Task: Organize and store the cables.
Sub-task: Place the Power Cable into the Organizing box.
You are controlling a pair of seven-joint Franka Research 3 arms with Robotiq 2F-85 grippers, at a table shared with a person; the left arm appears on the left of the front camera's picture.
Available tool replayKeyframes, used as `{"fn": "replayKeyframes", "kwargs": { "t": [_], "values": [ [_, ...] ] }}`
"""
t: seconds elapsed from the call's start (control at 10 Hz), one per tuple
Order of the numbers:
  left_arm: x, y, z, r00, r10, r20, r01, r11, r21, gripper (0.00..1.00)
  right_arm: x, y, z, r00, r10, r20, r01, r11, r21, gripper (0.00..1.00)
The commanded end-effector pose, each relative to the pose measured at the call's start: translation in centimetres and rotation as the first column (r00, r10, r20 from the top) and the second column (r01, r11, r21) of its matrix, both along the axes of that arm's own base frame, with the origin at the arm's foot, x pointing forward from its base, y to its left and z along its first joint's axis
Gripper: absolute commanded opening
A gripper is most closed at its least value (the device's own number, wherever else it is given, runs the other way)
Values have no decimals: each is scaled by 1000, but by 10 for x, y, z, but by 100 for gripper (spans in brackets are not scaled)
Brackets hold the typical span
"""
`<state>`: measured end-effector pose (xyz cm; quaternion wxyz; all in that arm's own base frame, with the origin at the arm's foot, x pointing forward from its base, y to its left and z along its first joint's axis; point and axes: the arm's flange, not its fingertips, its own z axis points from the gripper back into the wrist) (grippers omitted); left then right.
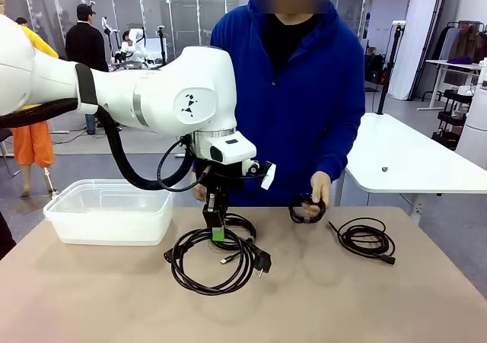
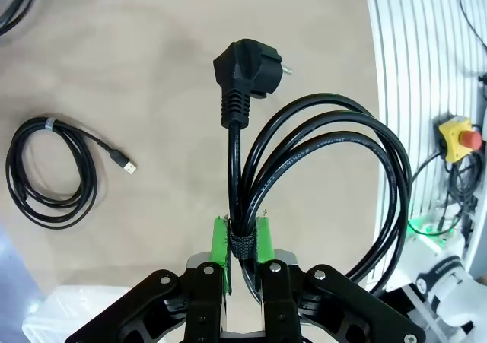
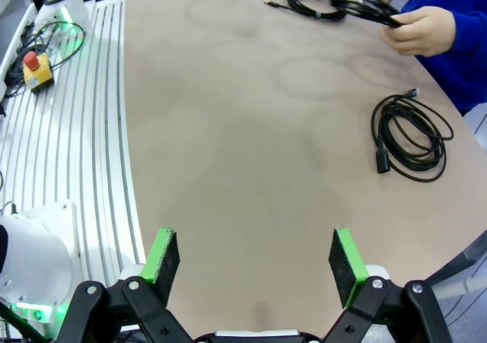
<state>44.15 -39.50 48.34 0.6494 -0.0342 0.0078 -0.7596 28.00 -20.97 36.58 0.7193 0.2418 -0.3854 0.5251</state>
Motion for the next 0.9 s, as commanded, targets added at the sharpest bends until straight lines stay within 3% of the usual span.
{"fn": "replayKeyframes", "kwargs": {
  "t": [0.0,0.1,0.2,0.3,0.5,0.6,0.8],
  "values": [
    [-1,1,1,1000,1,0,-1,1000,2,0,2,-1,-1,1000,4,24,-4,1000,10,100],
    [-1,1,1,1000,1,0,-1,1000,2,0,2,-1,-1,1000,4,24,-4,1000,10,100],
    [0,0,-1,1000,0,-1,0,1000,1,16,2,-1,-1,1000,4,24,-4,1000,10,100],
    [17,17,9,998,-61,-15,60,998,-13,16,2,-1,-1,1000,4,24,-4,1000,10,100],
    [59,64,30,996,-89,0,89,993,-75,16,2,-1,-1,1000,4,24,-4,1000,10,100],
    [81,91,42,999,-51,-14,49,992,-120,16,2,-1,-1,1000,4,24,-4,1000,10,100],
    [96,131,53,996,-87,-10,85,990,-117,16,2,-1,-1,1000,4,24,-4,1000,10,100]
  ]
}}
